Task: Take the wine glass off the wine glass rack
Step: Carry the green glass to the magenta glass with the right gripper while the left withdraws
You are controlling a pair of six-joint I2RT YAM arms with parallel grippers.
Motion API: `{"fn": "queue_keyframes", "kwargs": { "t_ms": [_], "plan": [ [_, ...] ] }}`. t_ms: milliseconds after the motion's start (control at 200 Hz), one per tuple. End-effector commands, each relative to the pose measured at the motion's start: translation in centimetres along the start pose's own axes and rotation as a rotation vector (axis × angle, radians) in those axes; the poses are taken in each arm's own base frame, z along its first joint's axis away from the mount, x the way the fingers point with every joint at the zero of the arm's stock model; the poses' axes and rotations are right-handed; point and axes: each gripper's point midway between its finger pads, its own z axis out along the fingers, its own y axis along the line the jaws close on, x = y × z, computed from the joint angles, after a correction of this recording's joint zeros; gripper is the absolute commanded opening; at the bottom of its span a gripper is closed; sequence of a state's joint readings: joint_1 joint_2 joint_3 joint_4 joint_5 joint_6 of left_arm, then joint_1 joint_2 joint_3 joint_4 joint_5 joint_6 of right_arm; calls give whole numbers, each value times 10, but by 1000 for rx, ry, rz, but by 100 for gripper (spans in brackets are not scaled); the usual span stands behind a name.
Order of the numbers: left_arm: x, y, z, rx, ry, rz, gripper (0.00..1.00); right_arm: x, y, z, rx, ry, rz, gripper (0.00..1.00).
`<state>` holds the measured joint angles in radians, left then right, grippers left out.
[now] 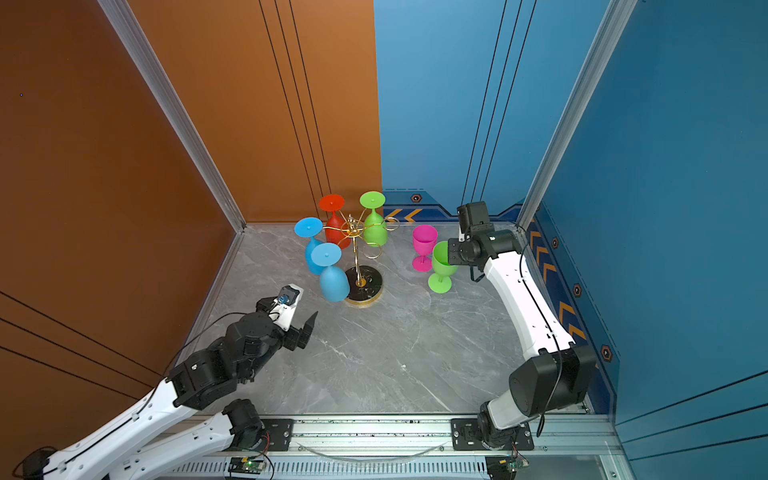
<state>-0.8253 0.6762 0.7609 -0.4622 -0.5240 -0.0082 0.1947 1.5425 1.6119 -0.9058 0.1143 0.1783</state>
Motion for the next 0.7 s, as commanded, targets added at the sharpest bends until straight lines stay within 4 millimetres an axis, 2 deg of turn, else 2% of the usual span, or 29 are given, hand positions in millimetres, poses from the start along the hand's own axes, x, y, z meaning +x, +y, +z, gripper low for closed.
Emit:
{"fn": "queue_keyframes", "kwargs": {
  "t_ms": [0,420,696],
  "plan": [
    [-1,4,-3,9,22,-66,92,-19,-18,2,61,-48,17,0],
    [6,14,6,-14,57,-119,94,-44,-47,59,71,-54,118,0],
    [6,17,8,-17,54,-138,95,-56,-44,91,51,-43,138,0]
  ]
}}
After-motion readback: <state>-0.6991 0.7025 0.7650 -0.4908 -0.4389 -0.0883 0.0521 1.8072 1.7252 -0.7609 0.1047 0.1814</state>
